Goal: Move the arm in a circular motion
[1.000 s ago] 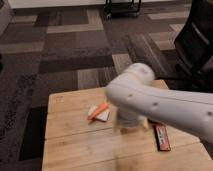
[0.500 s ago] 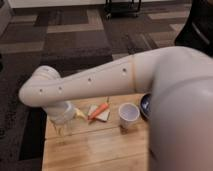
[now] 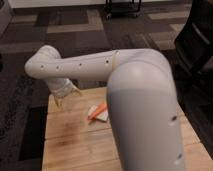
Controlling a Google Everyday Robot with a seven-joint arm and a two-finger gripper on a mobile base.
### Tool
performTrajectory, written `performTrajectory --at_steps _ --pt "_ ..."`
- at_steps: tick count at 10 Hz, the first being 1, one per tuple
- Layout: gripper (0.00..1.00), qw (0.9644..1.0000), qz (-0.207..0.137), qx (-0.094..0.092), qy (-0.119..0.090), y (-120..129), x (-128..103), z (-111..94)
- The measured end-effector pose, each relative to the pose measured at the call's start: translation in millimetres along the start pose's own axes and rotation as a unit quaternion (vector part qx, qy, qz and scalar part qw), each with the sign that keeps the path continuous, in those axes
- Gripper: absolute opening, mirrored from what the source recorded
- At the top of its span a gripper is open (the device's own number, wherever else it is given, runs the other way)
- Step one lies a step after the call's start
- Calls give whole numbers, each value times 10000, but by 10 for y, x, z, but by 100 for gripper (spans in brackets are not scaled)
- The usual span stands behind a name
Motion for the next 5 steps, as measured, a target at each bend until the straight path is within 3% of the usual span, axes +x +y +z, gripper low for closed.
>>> performTrajectory --at_steps 2,4,5 --pt "65 9995 323 23 -52 -404 -90 -27" --pt "65 9928 1190 47 -146 -1151 -84 -82" --pt "65 9917 1278 48 -152 -1214 -75 -88"
